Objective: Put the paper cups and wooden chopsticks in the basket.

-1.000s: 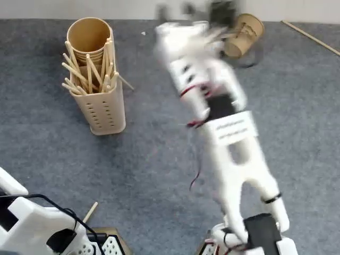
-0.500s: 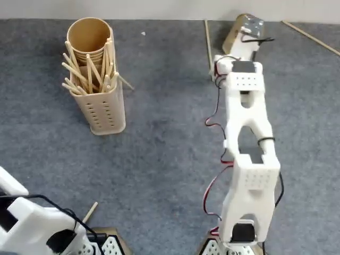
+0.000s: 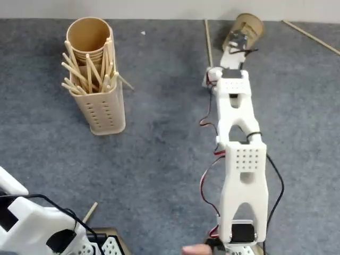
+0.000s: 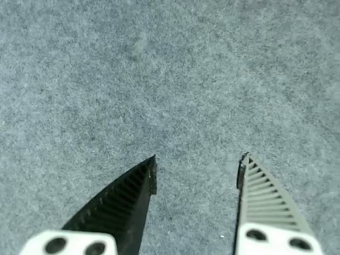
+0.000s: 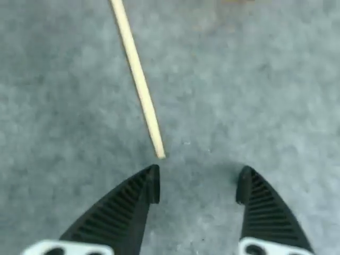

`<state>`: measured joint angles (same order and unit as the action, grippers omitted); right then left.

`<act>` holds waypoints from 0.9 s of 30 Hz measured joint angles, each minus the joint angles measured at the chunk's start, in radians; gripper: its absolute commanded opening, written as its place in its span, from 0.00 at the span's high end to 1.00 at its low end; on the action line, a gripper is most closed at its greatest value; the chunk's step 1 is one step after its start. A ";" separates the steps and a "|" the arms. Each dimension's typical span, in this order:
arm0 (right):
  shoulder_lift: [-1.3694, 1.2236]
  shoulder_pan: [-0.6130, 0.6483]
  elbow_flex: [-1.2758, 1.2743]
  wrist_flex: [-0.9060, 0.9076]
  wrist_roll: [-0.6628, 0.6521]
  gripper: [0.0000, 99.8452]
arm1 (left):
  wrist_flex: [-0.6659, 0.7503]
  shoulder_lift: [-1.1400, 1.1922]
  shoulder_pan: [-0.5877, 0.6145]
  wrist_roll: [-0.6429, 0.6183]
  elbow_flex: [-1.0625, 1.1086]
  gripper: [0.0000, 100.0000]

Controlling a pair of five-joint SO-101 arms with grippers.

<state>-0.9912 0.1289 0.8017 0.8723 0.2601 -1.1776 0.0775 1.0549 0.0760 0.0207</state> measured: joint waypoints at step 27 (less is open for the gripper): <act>-0.442 0.000 0.784 0.186 -0.190 1.00 | 0.002 0.000 0.000 0.000 0.032 0.74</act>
<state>-1.4331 0.1289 1.5858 1.0579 0.0698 -1.1761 0.0775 1.0549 0.0760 0.0529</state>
